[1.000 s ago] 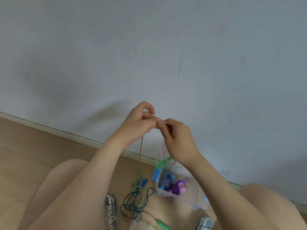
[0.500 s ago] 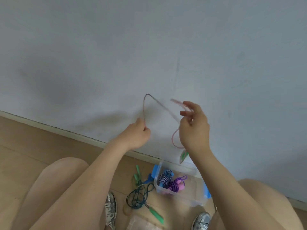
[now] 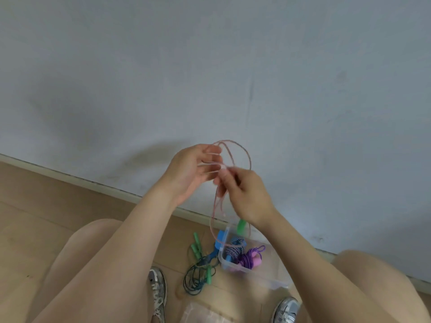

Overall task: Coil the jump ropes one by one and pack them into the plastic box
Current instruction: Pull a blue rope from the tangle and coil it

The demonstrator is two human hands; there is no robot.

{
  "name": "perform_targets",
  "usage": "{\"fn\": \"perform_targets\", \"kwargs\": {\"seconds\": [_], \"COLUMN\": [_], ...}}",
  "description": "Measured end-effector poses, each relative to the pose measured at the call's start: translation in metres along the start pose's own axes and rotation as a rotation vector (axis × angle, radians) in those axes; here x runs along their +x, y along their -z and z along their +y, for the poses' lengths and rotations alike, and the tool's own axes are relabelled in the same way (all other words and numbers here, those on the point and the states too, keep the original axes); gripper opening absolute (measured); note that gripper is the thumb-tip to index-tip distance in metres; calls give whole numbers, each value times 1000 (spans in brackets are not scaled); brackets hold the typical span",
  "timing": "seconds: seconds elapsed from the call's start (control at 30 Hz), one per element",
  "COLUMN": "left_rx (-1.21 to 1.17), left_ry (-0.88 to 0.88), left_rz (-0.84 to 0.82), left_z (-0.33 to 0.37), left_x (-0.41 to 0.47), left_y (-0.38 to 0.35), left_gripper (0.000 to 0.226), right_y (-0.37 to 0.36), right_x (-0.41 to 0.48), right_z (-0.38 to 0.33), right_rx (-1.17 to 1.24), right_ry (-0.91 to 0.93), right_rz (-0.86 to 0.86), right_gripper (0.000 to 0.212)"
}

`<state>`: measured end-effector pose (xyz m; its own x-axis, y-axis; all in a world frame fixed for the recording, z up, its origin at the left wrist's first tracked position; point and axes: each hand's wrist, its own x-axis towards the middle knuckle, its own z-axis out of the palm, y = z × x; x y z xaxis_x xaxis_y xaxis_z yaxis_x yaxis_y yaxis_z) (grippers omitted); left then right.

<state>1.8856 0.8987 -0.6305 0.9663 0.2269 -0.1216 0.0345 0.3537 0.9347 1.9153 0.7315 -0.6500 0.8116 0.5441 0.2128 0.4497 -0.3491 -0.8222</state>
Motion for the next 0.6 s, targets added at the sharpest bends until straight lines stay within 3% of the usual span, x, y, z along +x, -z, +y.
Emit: {"fn": "perform_targets", "kwargs": {"seconds": [0.07,0.17,0.27,0.43,0.6], "left_rx": [261,777,1148,1457,1404], "left_ry": [79,192,240,312,293], "left_rz": [-6,-303,-526,-324,-276], "left_z": [-6,-19,-39,-69,-77], "left_x": [0,-8,-9,8,11], "left_y": [3,1,7,35,40], "left_gripper": [34,38,26,32,27], "right_y": [8,18,25,36,37], "right_x": [3,5,5,-1,2], "right_z": [-6,-15,-22,-37,-21], "right_rx": [175,405,440,483,352], "right_ry": [96,155,182,205,117], "right_rz": [132,266,399,528,524], "right_gripper": [35,32,31,32,26]}}
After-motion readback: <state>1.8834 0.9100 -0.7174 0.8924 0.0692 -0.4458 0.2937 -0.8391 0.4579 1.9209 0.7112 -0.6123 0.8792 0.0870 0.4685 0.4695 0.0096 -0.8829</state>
